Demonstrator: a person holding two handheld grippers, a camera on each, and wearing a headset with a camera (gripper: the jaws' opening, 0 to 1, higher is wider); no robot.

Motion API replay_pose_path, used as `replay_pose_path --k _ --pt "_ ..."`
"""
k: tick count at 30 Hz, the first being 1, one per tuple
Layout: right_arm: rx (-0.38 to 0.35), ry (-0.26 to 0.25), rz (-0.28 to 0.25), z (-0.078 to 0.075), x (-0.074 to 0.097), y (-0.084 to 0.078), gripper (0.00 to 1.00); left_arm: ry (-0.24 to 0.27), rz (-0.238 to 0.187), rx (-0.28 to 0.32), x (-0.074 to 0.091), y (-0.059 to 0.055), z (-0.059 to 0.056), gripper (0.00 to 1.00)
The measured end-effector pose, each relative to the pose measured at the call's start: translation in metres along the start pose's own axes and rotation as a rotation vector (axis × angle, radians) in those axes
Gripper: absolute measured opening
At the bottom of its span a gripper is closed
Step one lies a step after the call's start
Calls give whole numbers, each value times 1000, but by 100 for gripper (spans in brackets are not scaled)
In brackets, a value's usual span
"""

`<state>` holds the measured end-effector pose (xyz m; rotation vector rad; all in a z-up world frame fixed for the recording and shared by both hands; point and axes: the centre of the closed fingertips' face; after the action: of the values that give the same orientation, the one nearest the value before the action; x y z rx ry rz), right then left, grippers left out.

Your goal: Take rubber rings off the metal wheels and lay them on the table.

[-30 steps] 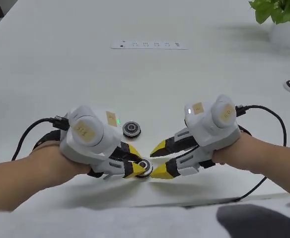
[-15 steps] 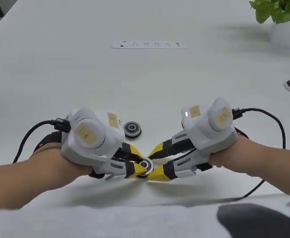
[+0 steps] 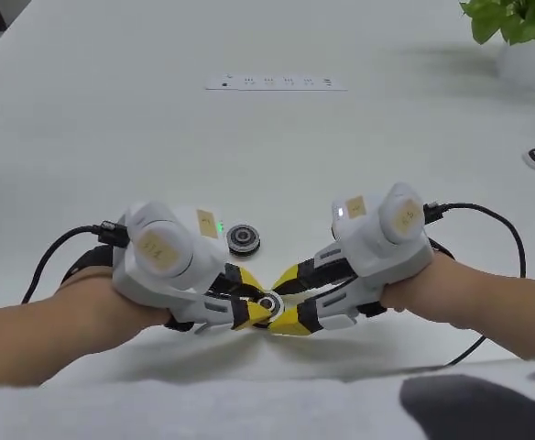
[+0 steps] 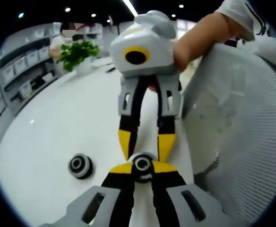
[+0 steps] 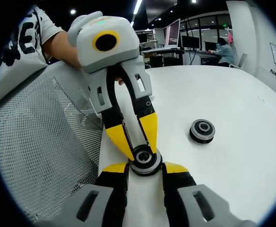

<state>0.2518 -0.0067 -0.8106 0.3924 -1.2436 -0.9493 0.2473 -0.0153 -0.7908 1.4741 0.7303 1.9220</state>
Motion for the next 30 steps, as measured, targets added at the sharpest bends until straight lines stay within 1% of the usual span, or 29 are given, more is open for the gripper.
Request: replay_pose_path --k 12,16,17,30 --pt "12 -3 8 1 1 -1 23 0 -2 -1 -1 -2 2 13" --pt "28 -11 27 -1 3 -5 21 1 -4 0 -1 -2 2 13" --pt "19 -9 20 0 3 -4 21 1 -4 1 -2 -2 3 13" --pt "-13 -8 21 -1 6 -6 18 4 -7 6 -3 -3 4 13"
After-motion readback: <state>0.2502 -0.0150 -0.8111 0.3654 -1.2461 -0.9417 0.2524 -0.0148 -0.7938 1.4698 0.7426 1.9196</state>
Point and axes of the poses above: the centre of the closed fingertips' face, and the gripper's own axes: x roughly backward along the fingers, z roughly to its left, y roughly out of its top, and after that the axes turned 14 degrees about -x, right-handed
